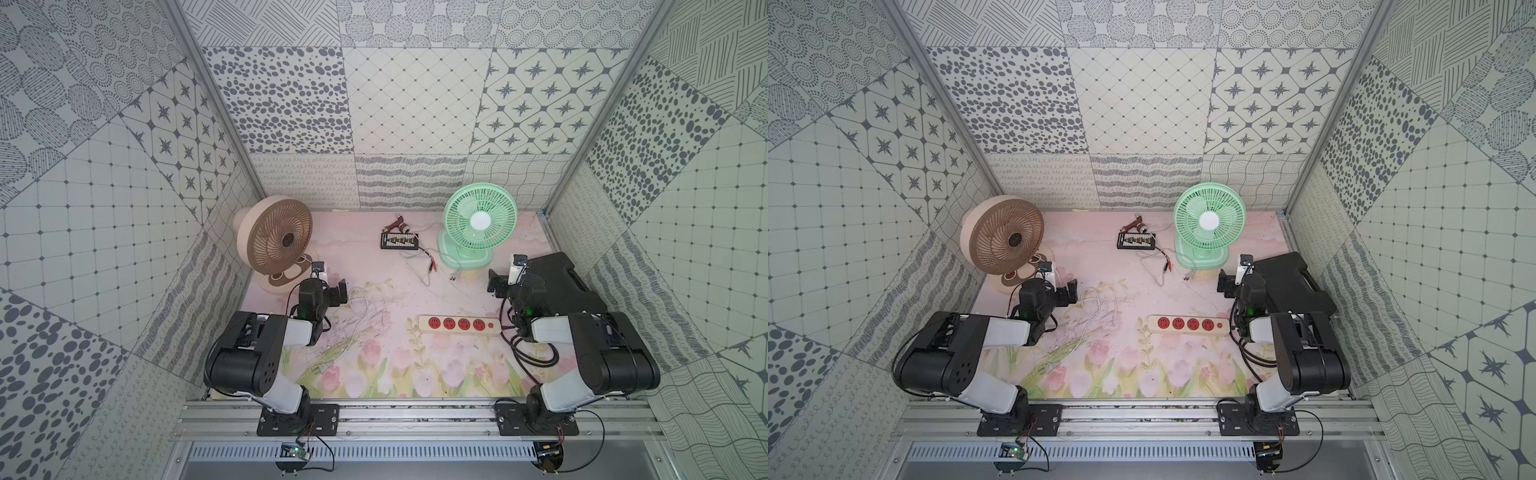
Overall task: Plug the desk fan into the power strip
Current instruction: Adjust the socket at the center of the board.
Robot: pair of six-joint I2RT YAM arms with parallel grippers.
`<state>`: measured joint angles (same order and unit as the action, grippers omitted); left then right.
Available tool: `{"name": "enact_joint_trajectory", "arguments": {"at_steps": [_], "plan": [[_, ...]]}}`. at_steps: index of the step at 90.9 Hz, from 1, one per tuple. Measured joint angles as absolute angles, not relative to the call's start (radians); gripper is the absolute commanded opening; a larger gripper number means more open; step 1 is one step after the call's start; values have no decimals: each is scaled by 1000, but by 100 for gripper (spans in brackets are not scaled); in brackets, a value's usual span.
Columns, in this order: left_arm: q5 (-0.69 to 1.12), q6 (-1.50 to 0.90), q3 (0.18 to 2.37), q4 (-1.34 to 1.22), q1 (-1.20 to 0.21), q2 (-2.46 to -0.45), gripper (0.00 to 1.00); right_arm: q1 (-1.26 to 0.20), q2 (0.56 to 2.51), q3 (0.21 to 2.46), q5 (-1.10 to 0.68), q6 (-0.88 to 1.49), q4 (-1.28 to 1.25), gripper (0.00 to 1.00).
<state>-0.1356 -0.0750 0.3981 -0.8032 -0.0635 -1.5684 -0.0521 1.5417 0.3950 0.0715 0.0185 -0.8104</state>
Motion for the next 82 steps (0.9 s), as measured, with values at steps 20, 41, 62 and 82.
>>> {"name": "enact_joint_trajectory", "arguments": {"at_steps": [20,41,62,82], "plan": [[-136,-75,398,-803,-64,-1568,99,-52,1542,395,72,19,-810,97],[-136,-75,398,-803,-64,-1568,99,-52,1542,395,72,19,-810,97],[-136,-75,398,-803,-64,-1568,99,-57,1541,395,62,13,-812,97],[-162,-80,397,-753,-65,-1460,99,-94,1375,391,82,6,-689,97]]}}
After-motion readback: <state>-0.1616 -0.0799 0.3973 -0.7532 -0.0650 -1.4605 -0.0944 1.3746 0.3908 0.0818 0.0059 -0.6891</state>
